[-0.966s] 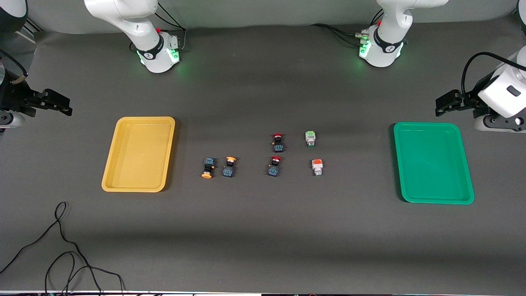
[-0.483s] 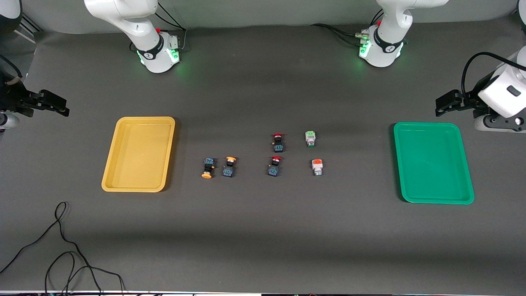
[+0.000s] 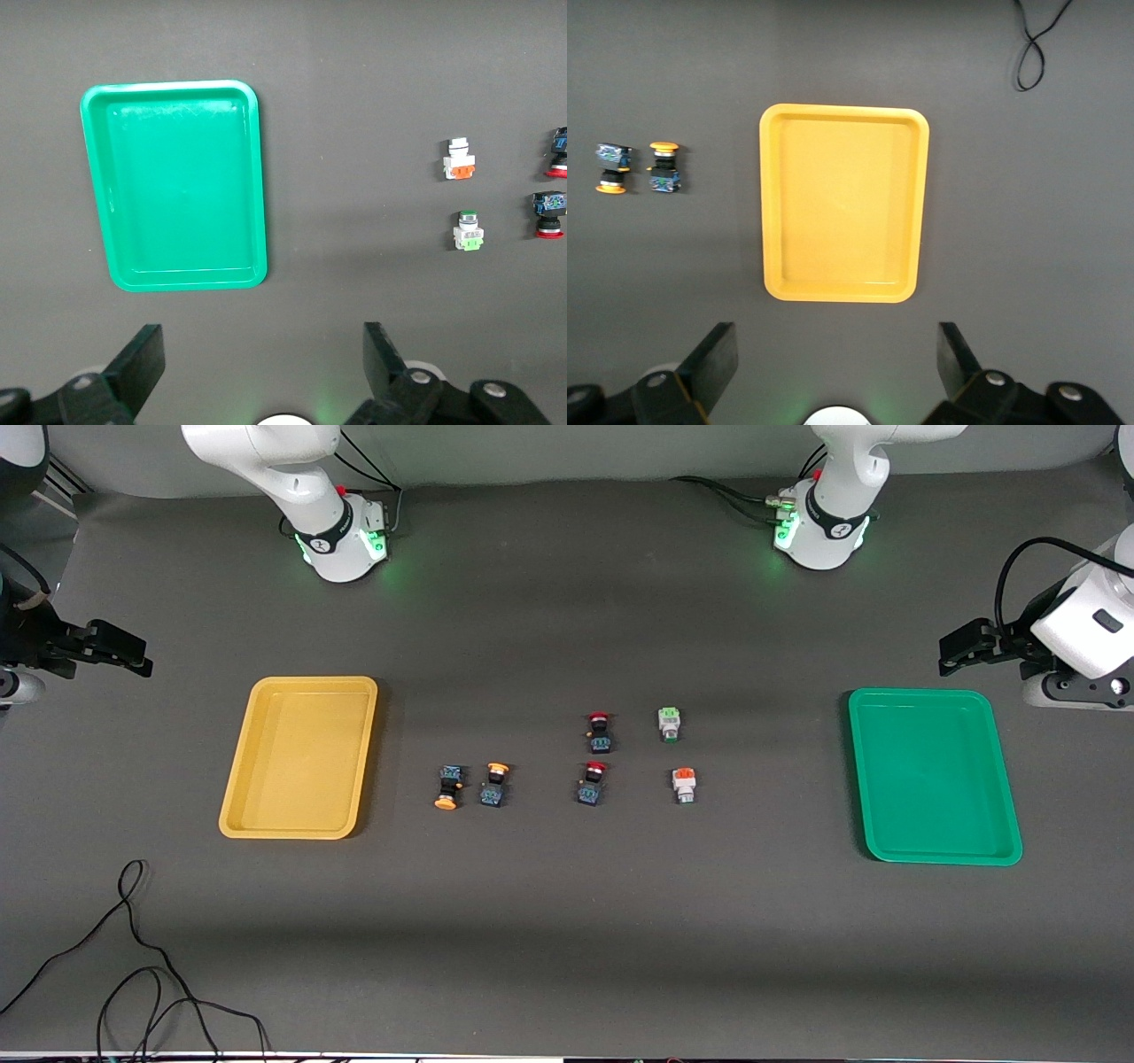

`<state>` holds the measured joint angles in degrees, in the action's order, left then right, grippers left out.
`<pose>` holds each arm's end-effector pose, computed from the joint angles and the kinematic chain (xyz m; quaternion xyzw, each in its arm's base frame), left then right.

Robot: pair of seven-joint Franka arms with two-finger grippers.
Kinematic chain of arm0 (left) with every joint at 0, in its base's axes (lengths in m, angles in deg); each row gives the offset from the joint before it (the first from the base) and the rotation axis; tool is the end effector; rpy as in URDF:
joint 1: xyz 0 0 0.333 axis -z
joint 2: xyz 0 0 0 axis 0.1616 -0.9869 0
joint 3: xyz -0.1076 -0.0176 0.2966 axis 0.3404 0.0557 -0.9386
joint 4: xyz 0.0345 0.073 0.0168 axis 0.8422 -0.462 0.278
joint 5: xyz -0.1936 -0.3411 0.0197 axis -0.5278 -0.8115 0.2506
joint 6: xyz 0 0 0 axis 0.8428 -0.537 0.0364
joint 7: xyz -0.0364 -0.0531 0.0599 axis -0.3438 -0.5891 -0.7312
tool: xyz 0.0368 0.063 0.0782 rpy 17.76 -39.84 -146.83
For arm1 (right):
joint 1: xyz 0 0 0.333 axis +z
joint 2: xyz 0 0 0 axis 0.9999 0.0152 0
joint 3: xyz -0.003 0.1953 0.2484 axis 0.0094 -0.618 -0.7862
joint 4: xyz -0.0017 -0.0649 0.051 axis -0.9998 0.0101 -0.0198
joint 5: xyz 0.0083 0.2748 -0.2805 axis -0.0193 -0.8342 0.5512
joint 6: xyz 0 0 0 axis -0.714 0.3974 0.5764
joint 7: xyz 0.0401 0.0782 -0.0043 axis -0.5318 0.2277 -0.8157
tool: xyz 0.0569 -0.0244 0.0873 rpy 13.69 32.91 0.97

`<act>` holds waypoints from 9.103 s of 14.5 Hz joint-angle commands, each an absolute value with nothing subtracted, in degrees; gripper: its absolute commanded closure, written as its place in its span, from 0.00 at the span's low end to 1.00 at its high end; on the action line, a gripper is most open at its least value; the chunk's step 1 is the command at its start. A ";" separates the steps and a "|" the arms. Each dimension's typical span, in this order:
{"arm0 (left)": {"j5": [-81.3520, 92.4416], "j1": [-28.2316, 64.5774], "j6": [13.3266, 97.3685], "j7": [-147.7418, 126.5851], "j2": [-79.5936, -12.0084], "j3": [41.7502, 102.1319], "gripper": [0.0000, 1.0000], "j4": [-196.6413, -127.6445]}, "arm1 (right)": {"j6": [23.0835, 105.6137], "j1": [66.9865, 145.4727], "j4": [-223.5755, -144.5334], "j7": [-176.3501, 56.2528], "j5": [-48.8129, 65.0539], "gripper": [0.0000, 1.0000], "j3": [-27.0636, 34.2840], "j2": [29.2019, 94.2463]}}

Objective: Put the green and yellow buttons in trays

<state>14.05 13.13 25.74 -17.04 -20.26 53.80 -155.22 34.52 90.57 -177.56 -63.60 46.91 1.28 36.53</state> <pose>0.5464 -0.0385 0.5985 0.9983 -0.0344 -0.0472 0.0026 0.5361 -0.0199 0.6152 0.9989 -0.0023 -0.0449 0.0142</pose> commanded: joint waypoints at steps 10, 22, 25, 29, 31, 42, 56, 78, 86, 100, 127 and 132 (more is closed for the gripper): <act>13.58 13.61 25.46 -16.50 -18.87 54.84 0.00 -157.51 | 35.04 90.98 -176.97 -63.15 44.88 0.00 1.94 37.12; 12.07 33.54 56.47 21.62 -17.53 64.87 0.00 -181.70 | 34.86 90.72 -177.05 -63.15 44.88 0.00 1.94 36.94; 14.45 36.80 57.01 25.24 -19.99 64.87 0.00 -181.61 | 34.51 90.63 -177.14 -63.15 44.88 0.00 2.03 36.77; 17.51 36.81 64.37 25.42 -30.16 64.87 0.00 -182.05 | 34.42 90.54 -177.14 -63.15 44.88 0.00 2.03 36.77; 19.89 36.55 70.86 25.51 -36.50 64.69 0.00 -182.83 | 34.33 90.54 -177.14 -63.32 44.88 0.00 2.03 36.68; 21.66 37.25 86.81 27.70 -46.81 64.25 0.35 -185.83 | 34.24 94.47 -177.58 -71.37 41.80 0.00 2.73 37.11; 17.19 24.27 55.27 21.42 -28.81 64.51 0.85 -172.03 | 76.93 116.01 -199.37 -96.19 38.55 0.02 2.73 51.16; 26.40 -6.08 69.44 -20.72 -43.13 63.37 0.00 -176.00 | 82.47 119.10 -199.73 -97.34 38.64 1.00 6.06 57.80; 20.87 1.98 46.98 -15.30 -43.28 64.60 0.00 -158.41 | 69.56 119.10 -205.95 -69.34 38.73 1.00 22.92 46.79; 21.21 28.45 73.94 15.57 -50.67 64.51 0.00 -166.91 | 103.77 120.86 -225.39 -59.63 37.85 1.00 26.99 53.20; 14.79 1.96 37.16 -8.80 -31.96 63.99 0.95 -159.37 | 85.22 133.50 -200.98 -86.76 28.44 0.07 22.51 58.72; 20.77 -12.83 43.19 -28.78 -33.18 63.90 0.95 -161.64 | 85.31 138.78 -190.17 -96.01 27.22 0.07 22.16 70.76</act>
<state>18.96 -9.90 39.20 -23.99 -33.46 62.89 -158.73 86.30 136.76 -196.78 -92.81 29.39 21.70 63.92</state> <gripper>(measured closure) 0.595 0.070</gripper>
